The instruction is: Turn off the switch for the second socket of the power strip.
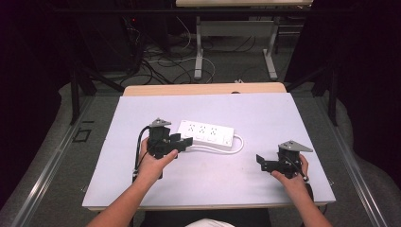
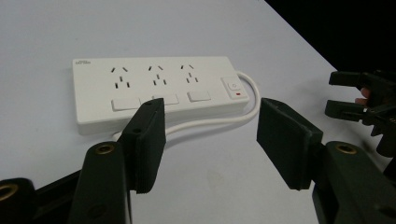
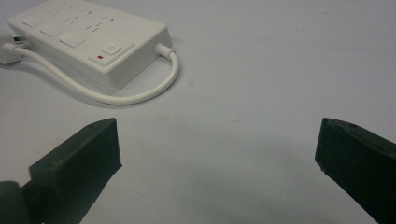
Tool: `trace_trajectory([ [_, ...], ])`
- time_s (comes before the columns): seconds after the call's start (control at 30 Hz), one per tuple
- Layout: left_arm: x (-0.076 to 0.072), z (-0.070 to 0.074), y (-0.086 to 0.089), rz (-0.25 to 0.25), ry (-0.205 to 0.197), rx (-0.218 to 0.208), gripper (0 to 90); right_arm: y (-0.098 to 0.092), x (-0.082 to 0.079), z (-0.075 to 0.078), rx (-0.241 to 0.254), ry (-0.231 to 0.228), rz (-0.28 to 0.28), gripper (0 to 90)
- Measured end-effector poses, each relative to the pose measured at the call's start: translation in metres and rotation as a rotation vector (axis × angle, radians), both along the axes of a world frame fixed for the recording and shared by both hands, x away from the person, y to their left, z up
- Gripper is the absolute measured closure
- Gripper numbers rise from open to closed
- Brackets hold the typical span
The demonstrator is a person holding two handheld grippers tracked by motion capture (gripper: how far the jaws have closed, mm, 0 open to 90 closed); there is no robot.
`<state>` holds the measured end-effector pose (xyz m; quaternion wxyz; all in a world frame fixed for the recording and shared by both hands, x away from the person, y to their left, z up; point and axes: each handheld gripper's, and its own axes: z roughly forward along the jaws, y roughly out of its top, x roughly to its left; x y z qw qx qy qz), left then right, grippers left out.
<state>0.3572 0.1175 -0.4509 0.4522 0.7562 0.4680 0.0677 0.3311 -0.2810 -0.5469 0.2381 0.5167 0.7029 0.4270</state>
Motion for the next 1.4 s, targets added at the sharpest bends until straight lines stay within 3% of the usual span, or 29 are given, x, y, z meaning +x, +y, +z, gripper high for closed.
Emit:
trace_trajectory([
  [0.5,0.012,0.017,-0.017,-0.025,0.031,0.029,44.2,0.000,-0.001,0.000,0.007,0.004,-0.001,0.0],
  [0.73,0.022,0.017,-0.023,-0.008,0.081,0.033,47.8,0.000,-0.001,0.000,0.005,0.002,0.002,0.0],
  [1.4,0.044,0.016,-0.027,0.043,0.147,0.024,58.3,-0.001,0.000,0.000,0.009,0.007,0.011,0.1],
])
